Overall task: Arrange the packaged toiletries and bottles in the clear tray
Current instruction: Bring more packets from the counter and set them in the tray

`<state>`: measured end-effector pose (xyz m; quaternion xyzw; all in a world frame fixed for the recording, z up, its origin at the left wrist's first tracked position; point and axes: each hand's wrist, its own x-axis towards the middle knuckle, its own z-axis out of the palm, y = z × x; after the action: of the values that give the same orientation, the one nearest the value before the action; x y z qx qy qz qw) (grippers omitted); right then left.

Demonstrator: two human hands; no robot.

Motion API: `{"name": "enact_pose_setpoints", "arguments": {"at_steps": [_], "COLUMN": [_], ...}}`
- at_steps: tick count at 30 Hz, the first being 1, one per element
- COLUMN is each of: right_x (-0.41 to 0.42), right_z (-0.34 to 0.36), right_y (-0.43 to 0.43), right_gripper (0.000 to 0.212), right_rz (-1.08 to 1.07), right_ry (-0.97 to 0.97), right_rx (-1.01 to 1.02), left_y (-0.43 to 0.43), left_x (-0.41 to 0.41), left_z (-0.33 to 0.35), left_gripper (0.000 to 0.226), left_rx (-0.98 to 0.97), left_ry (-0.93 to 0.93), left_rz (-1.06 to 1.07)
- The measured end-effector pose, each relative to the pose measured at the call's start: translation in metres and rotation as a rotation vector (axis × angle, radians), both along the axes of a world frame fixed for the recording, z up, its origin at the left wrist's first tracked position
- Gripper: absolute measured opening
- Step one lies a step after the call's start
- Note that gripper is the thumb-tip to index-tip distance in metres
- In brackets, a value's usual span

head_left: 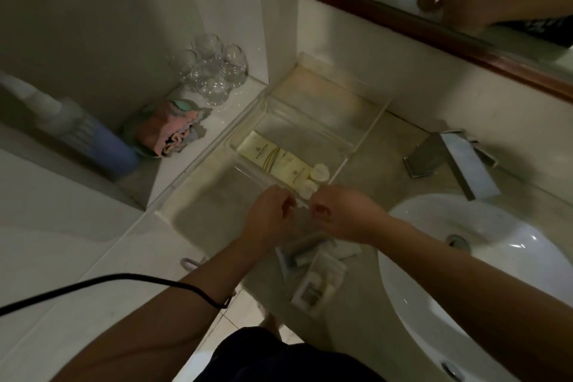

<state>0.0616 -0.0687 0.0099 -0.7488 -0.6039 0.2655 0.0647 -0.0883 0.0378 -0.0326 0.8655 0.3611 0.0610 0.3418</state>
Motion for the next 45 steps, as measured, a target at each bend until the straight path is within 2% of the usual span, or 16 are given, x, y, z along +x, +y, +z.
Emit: {"name": "enact_pose_setpoints", "arguments": {"at_steps": [3, 6, 9, 12, 15, 18, 22, 26, 30, 32, 33, 38, 42, 45], "right_x": [-0.029, -0.046, -0.05, -0.048, -0.044, -0.035, -0.019, -0.011, -0.008, -0.004, -0.002, 0.013, 0.023, 0.028], "right_z": [-0.017, -0.037, -0.05, -0.052, -0.048, -0.034, -0.016, -0.001, 0.01, 0.014, 0.017, 0.028, 0.032, 0.03], "right_y": [-0.034, -0.055, -0.063, -0.072, -0.082, -0.092, -0.093, -0.081, -0.055, -0.038, -0.028, 0.02, 0.051, 0.072], "right_gripper": [0.029, 0.046, 0.045, 0.044, 0.034, 0.028, 0.022, 0.029, 0.019, 0.005, 0.005, 0.018, 0.02, 0.018], "right_rz": [0.299, 0.495, 0.523, 0.427, 0.329, 0.106, -0.142, -0.259, -0.376, -0.439, -0.473, -0.581, -0.607, -0.678], "right_ry": [-0.054, -0.139, -0.217, -0.23, -0.191, -0.03, 0.155, 0.277, 0.361, 0.368, 0.355, 0.398, 0.247, 0.222], "right_rx": [-0.032, -0.089, -0.071, -0.093, -0.077, -0.02, 0.078, 0.133, 0.164, 0.173, 0.19, 0.289, 0.256, 0.198], "left_y": [-0.018, -0.032, -0.043, -0.052, -0.06, -0.064, -0.06, -0.05, -0.022, 0.005, 0.021, 0.097, 0.143, 0.166], "left_x": [-0.017, -0.028, -0.029, -0.026, -0.025, -0.027, -0.038, -0.046, -0.049, -0.045, -0.041, -0.018, 0.013, 0.039], "left_z": [-0.006, -0.02, -0.019, -0.016, -0.01, -0.008, -0.002, 0.006, 0.027, 0.043, 0.05, 0.08, 0.083, 0.079], "left_gripper": [0.024, 0.034, 0.047, 0.044, 0.031, 0.02, 0.016, 0.011, 0.018, 0.02, 0.022, 0.025, 0.027, 0.029], "left_rx": [-0.142, -0.055, 0.048, 0.119, 0.101, 0.071, 0.033, 0.043, 0.025, 0.043, 0.06, 0.164, 0.167, 0.183], "left_ry": [0.139, 0.245, 0.281, 0.329, 0.357, 0.348, 0.314, 0.28, 0.234, 0.221, 0.223, 0.263, 0.399, 0.441], "left_rz": [-0.037, -0.165, -0.215, -0.239, -0.213, -0.166, -0.162, -0.19, -0.19, -0.18, -0.183, -0.283, -0.404, -0.509]}}
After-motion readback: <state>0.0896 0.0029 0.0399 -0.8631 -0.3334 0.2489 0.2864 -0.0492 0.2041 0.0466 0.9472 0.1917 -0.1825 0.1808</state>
